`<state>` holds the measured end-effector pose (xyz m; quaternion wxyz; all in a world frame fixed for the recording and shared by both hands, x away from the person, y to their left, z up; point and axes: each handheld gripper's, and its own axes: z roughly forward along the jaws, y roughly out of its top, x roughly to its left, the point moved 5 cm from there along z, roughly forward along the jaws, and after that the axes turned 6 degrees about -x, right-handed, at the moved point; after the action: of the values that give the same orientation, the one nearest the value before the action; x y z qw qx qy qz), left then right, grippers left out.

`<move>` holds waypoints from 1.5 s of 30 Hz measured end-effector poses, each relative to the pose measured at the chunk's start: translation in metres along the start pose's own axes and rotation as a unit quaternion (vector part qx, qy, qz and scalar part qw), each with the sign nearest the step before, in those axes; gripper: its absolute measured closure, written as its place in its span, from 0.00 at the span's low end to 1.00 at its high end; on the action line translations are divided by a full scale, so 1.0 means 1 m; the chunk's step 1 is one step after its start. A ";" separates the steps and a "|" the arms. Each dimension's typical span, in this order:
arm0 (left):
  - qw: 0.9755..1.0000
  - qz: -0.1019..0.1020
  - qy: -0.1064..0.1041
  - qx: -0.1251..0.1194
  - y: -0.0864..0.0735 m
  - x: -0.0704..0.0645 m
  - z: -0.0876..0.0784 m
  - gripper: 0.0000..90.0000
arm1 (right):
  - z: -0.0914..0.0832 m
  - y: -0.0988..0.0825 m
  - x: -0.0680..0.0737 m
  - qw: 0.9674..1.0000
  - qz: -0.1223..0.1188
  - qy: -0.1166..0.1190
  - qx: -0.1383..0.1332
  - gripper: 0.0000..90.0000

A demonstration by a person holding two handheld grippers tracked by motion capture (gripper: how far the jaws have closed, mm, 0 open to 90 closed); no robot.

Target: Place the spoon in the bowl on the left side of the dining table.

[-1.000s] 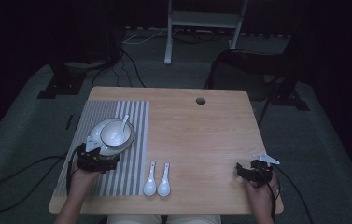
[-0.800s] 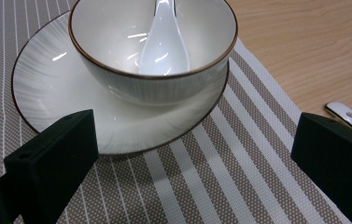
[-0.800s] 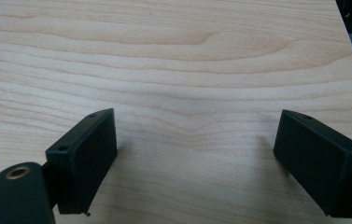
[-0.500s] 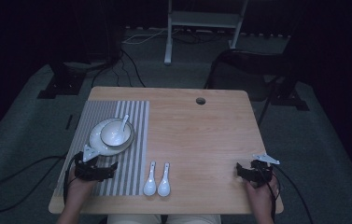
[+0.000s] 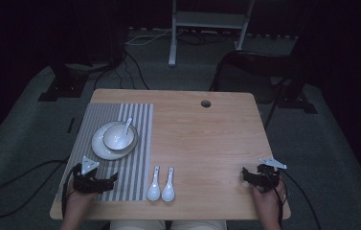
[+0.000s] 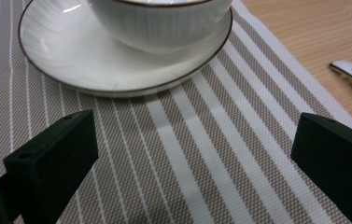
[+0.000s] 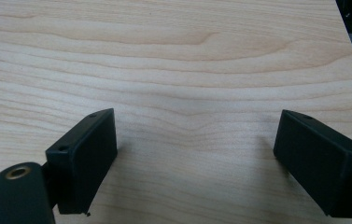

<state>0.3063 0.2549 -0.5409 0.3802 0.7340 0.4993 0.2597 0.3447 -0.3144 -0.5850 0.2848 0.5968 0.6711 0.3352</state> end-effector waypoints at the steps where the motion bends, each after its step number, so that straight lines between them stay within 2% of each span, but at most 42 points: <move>1: 1.000 -0.003 0.001 0.000 -0.002 0.001 -0.001 0.01 | 0.000 0.000 0.000 1.000 0.000 0.000 0.000 0.14; 13: 1.000 -0.017 0.014 -0.005 -0.020 0.012 -0.016 0.01 | 0.000 0.000 0.000 1.000 0.000 0.000 0.000 0.14; 17: 1.000 -0.010 0.017 -0.004 -0.026 0.014 -0.021 0.01 | 0.000 0.000 0.000 1.000 0.000 0.000 0.000 0.14; 19: 1.000 -0.015 0.010 -0.003 -0.029 0.014 -0.023 0.01 | 0.000 0.000 0.000 1.000 0.000 0.000 0.000 0.14; 25: 0.999 -0.032 0.020 -0.012 -0.037 0.022 -0.029 0.01 | 0.000 0.000 0.000 1.000 0.000 0.000 0.000 0.14; 29: 0.998 -0.052 0.021 -0.023 -0.043 0.027 -0.034 0.01 | 0.000 0.000 0.000 1.000 0.000 0.000 0.000 0.14; 33: 0.998 -0.050 0.026 -0.015 -0.049 0.030 -0.033 0.01 | 0.000 0.000 0.000 1.000 0.000 0.000 0.000 0.14; 34: 0.998 -0.050 0.030 -0.011 -0.051 0.031 -0.033 0.01 | 0.000 0.000 0.000 1.000 0.000 0.000 0.000 0.14; 39: 0.997 -0.062 0.047 -0.024 -0.054 0.037 -0.037 0.01 | 0.000 0.000 0.000 1.000 0.000 0.000 0.000 0.14; 45: 0.996 -0.059 0.058 -0.027 -0.056 0.038 -0.039 0.01 | 0.000 0.000 0.000 1.000 0.000 0.000 0.000 0.14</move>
<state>0.2609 0.3138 -0.5638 0.3849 0.6765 0.5556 0.2922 0.3447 -0.3144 -0.5850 0.2849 0.5968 0.6710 0.3352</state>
